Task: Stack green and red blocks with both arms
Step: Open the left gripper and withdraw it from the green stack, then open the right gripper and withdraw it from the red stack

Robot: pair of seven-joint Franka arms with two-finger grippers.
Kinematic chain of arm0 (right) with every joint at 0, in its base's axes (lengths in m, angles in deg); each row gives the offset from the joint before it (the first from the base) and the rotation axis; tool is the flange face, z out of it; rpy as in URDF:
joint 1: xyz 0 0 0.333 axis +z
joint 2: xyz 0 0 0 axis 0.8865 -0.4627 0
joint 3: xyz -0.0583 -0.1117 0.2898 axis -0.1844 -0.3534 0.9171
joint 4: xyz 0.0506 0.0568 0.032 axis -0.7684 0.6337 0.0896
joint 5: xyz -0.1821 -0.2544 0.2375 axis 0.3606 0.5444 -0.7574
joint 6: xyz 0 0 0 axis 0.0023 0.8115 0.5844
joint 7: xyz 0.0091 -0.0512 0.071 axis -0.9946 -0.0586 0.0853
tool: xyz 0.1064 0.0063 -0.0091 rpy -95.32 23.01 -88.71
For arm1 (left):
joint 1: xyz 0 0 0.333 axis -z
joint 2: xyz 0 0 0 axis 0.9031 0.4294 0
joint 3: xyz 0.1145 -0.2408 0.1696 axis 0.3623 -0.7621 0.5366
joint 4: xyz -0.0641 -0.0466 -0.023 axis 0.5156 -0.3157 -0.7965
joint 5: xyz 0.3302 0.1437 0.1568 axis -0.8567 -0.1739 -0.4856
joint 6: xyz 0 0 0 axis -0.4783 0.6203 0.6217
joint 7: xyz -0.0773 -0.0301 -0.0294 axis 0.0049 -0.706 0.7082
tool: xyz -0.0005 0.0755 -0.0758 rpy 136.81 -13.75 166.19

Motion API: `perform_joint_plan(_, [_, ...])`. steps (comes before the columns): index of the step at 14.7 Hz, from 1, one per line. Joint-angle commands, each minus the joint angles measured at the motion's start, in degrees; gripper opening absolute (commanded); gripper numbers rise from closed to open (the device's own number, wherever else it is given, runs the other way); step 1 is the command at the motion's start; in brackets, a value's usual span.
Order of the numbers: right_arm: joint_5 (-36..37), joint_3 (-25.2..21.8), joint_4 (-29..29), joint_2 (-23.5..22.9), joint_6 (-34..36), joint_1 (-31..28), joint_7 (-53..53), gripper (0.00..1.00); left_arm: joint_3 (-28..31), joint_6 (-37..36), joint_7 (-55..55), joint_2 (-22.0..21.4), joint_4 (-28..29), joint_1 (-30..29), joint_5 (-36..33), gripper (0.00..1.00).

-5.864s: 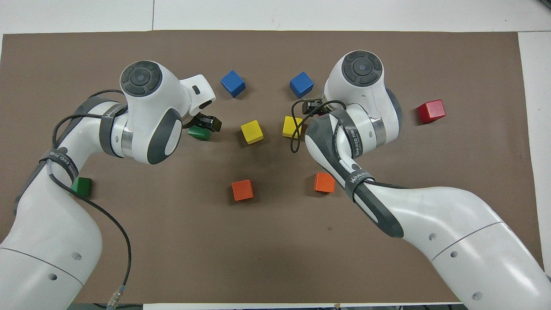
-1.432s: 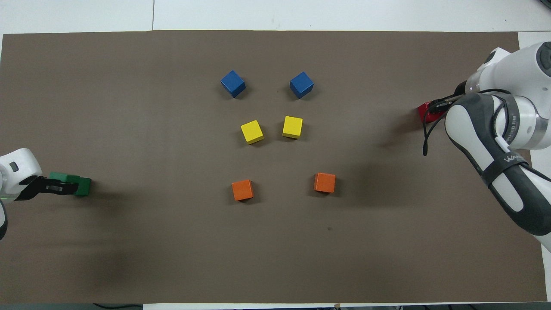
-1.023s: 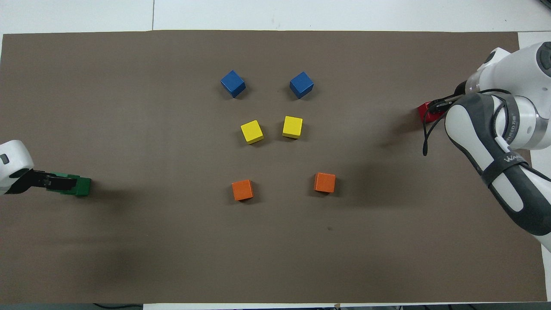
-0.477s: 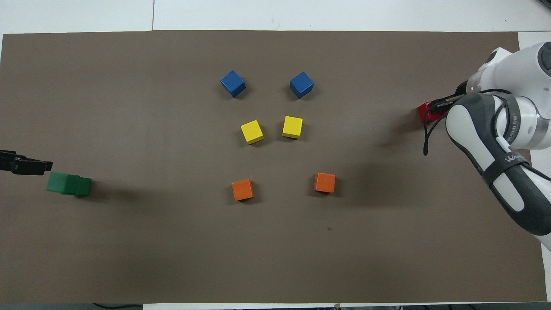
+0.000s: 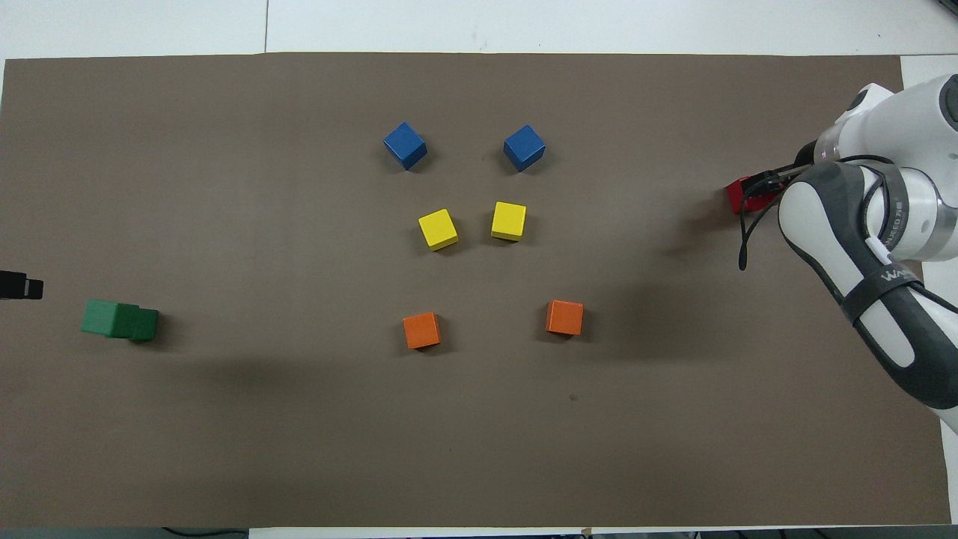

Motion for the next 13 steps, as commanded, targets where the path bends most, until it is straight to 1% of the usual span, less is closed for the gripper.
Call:
perform_joint_plan(1, [-0.6, 0.6, 1.6, 1.5, -0.5, -0.7, 1.5, 1.00, -1.1, -4.2, 6.1, 2.0, -5.1, 2.3, -2.0, 1.00])
perform_joint_plan(3, [-0.6, 0.6, 0.8, 1.9, 0.6, -0.2, 0.9, 1.00, 0.1, -6.6, 6.1, 4.6, -9.5, 5.2, -2.0, 1.00])
perform_joint_plan(4, [-0.6, 0.7, -0.1, 2.7, 2.6, -0.1, 0.3, 1.00, 1.7, -7.6, 6.1, 6.1, -11.7, 7.3, -2.0, 1.00])
perform_joint_plan(6, [-0.6, 0.7, -2.5, 5.4, 8.9, 1.7, -2.6, 1.00, 6.3, -9.5, 6.1, 7.8, -15.0, 13.6, -1.8, 1.00])
perform_joint_plan(7, [-0.6, 0.7, -3.7, 7.2, 12.1, 2.2, -3.6, 1.00, 8.1, -10.3, 6.1, 7.8, -15.3, 15.7, -1.7, 1.00])
perform_joint_plan(8, [-0.6, 0.7, -4.5, 9.0, 15.0, 2.6, -4.7, 1.00, 8.3, -10.9, 6.1, 7.6, -15.4, 16.7, -1.7, 1.00])
perform_joint_plan(10, [-0.6, 0.7, -4.8, 13.4, 19.3, 4.1, -6.5, 1.00, 8.3, -11.8, 6.1, 7.1, -15.3, 16.8, -1.8, 1.00])
perform_joint_plan(13, [-0.6, 0.7, -4.8, 19.7, 27.3, 6.2, -7.4, 1.00, 8.2, -12.4, 6.1, 6.7, -13.2, 16.8, -1.9, 1.00])
